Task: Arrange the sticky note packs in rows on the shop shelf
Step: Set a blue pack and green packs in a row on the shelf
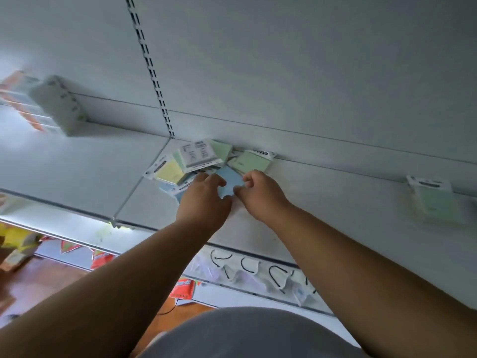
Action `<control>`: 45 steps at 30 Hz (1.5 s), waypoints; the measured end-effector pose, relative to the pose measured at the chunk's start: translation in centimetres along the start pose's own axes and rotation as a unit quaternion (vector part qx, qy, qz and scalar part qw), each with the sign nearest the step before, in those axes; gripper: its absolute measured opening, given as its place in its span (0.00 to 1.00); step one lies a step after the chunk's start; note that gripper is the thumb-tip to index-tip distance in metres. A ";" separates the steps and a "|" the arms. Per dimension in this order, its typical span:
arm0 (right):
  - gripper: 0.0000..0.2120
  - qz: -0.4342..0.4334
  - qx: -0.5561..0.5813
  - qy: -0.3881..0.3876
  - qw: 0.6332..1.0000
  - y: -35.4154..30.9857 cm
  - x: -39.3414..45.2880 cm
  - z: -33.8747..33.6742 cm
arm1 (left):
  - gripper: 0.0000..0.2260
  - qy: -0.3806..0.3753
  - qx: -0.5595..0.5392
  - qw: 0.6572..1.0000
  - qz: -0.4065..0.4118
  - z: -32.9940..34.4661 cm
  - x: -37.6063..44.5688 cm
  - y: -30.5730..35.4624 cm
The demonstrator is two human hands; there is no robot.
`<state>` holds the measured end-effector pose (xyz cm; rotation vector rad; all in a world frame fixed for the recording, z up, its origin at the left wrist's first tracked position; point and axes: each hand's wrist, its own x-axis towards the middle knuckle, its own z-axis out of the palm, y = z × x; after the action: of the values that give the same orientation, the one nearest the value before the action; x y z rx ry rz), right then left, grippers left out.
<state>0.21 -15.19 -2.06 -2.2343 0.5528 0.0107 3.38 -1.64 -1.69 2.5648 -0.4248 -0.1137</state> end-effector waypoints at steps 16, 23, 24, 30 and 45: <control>0.13 0.167 -0.002 0.047 0.985 -1.1 2.6 1.4 | 0.17 -0.035 0.083 0.993 0.081 1.6 0.8 -1.1; 0.09 0.185 0.217 0.081 0.955 0.5 2.0 0.1 | 0.17 -0.015 0.050 0.996 0.075 3.4 0.1 0.5; 0.07 0.195 0.244 0.079 0.947 0.6 2.1 -0.1 | 0.18 -0.017 0.044 0.996 0.074 3.4 0.1 0.7; 0.08 0.152 0.199 0.186 0.950 1.0 1.7 -0.4 | 0.14 0.008 -0.070 0.994 0.087 3.1 0.0 0.7; 0.10 0.232 0.279 0.216 0.906 11.9 -1.4 -12.5 | 0.14 -0.133 -0.277 0.950 0.050 9.5 0.4 12.4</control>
<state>-7.81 -30.48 -2.01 -1.5014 1.1604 -0.3630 -1.25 -16.49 -3.38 1.9743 -0.5342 -0.4763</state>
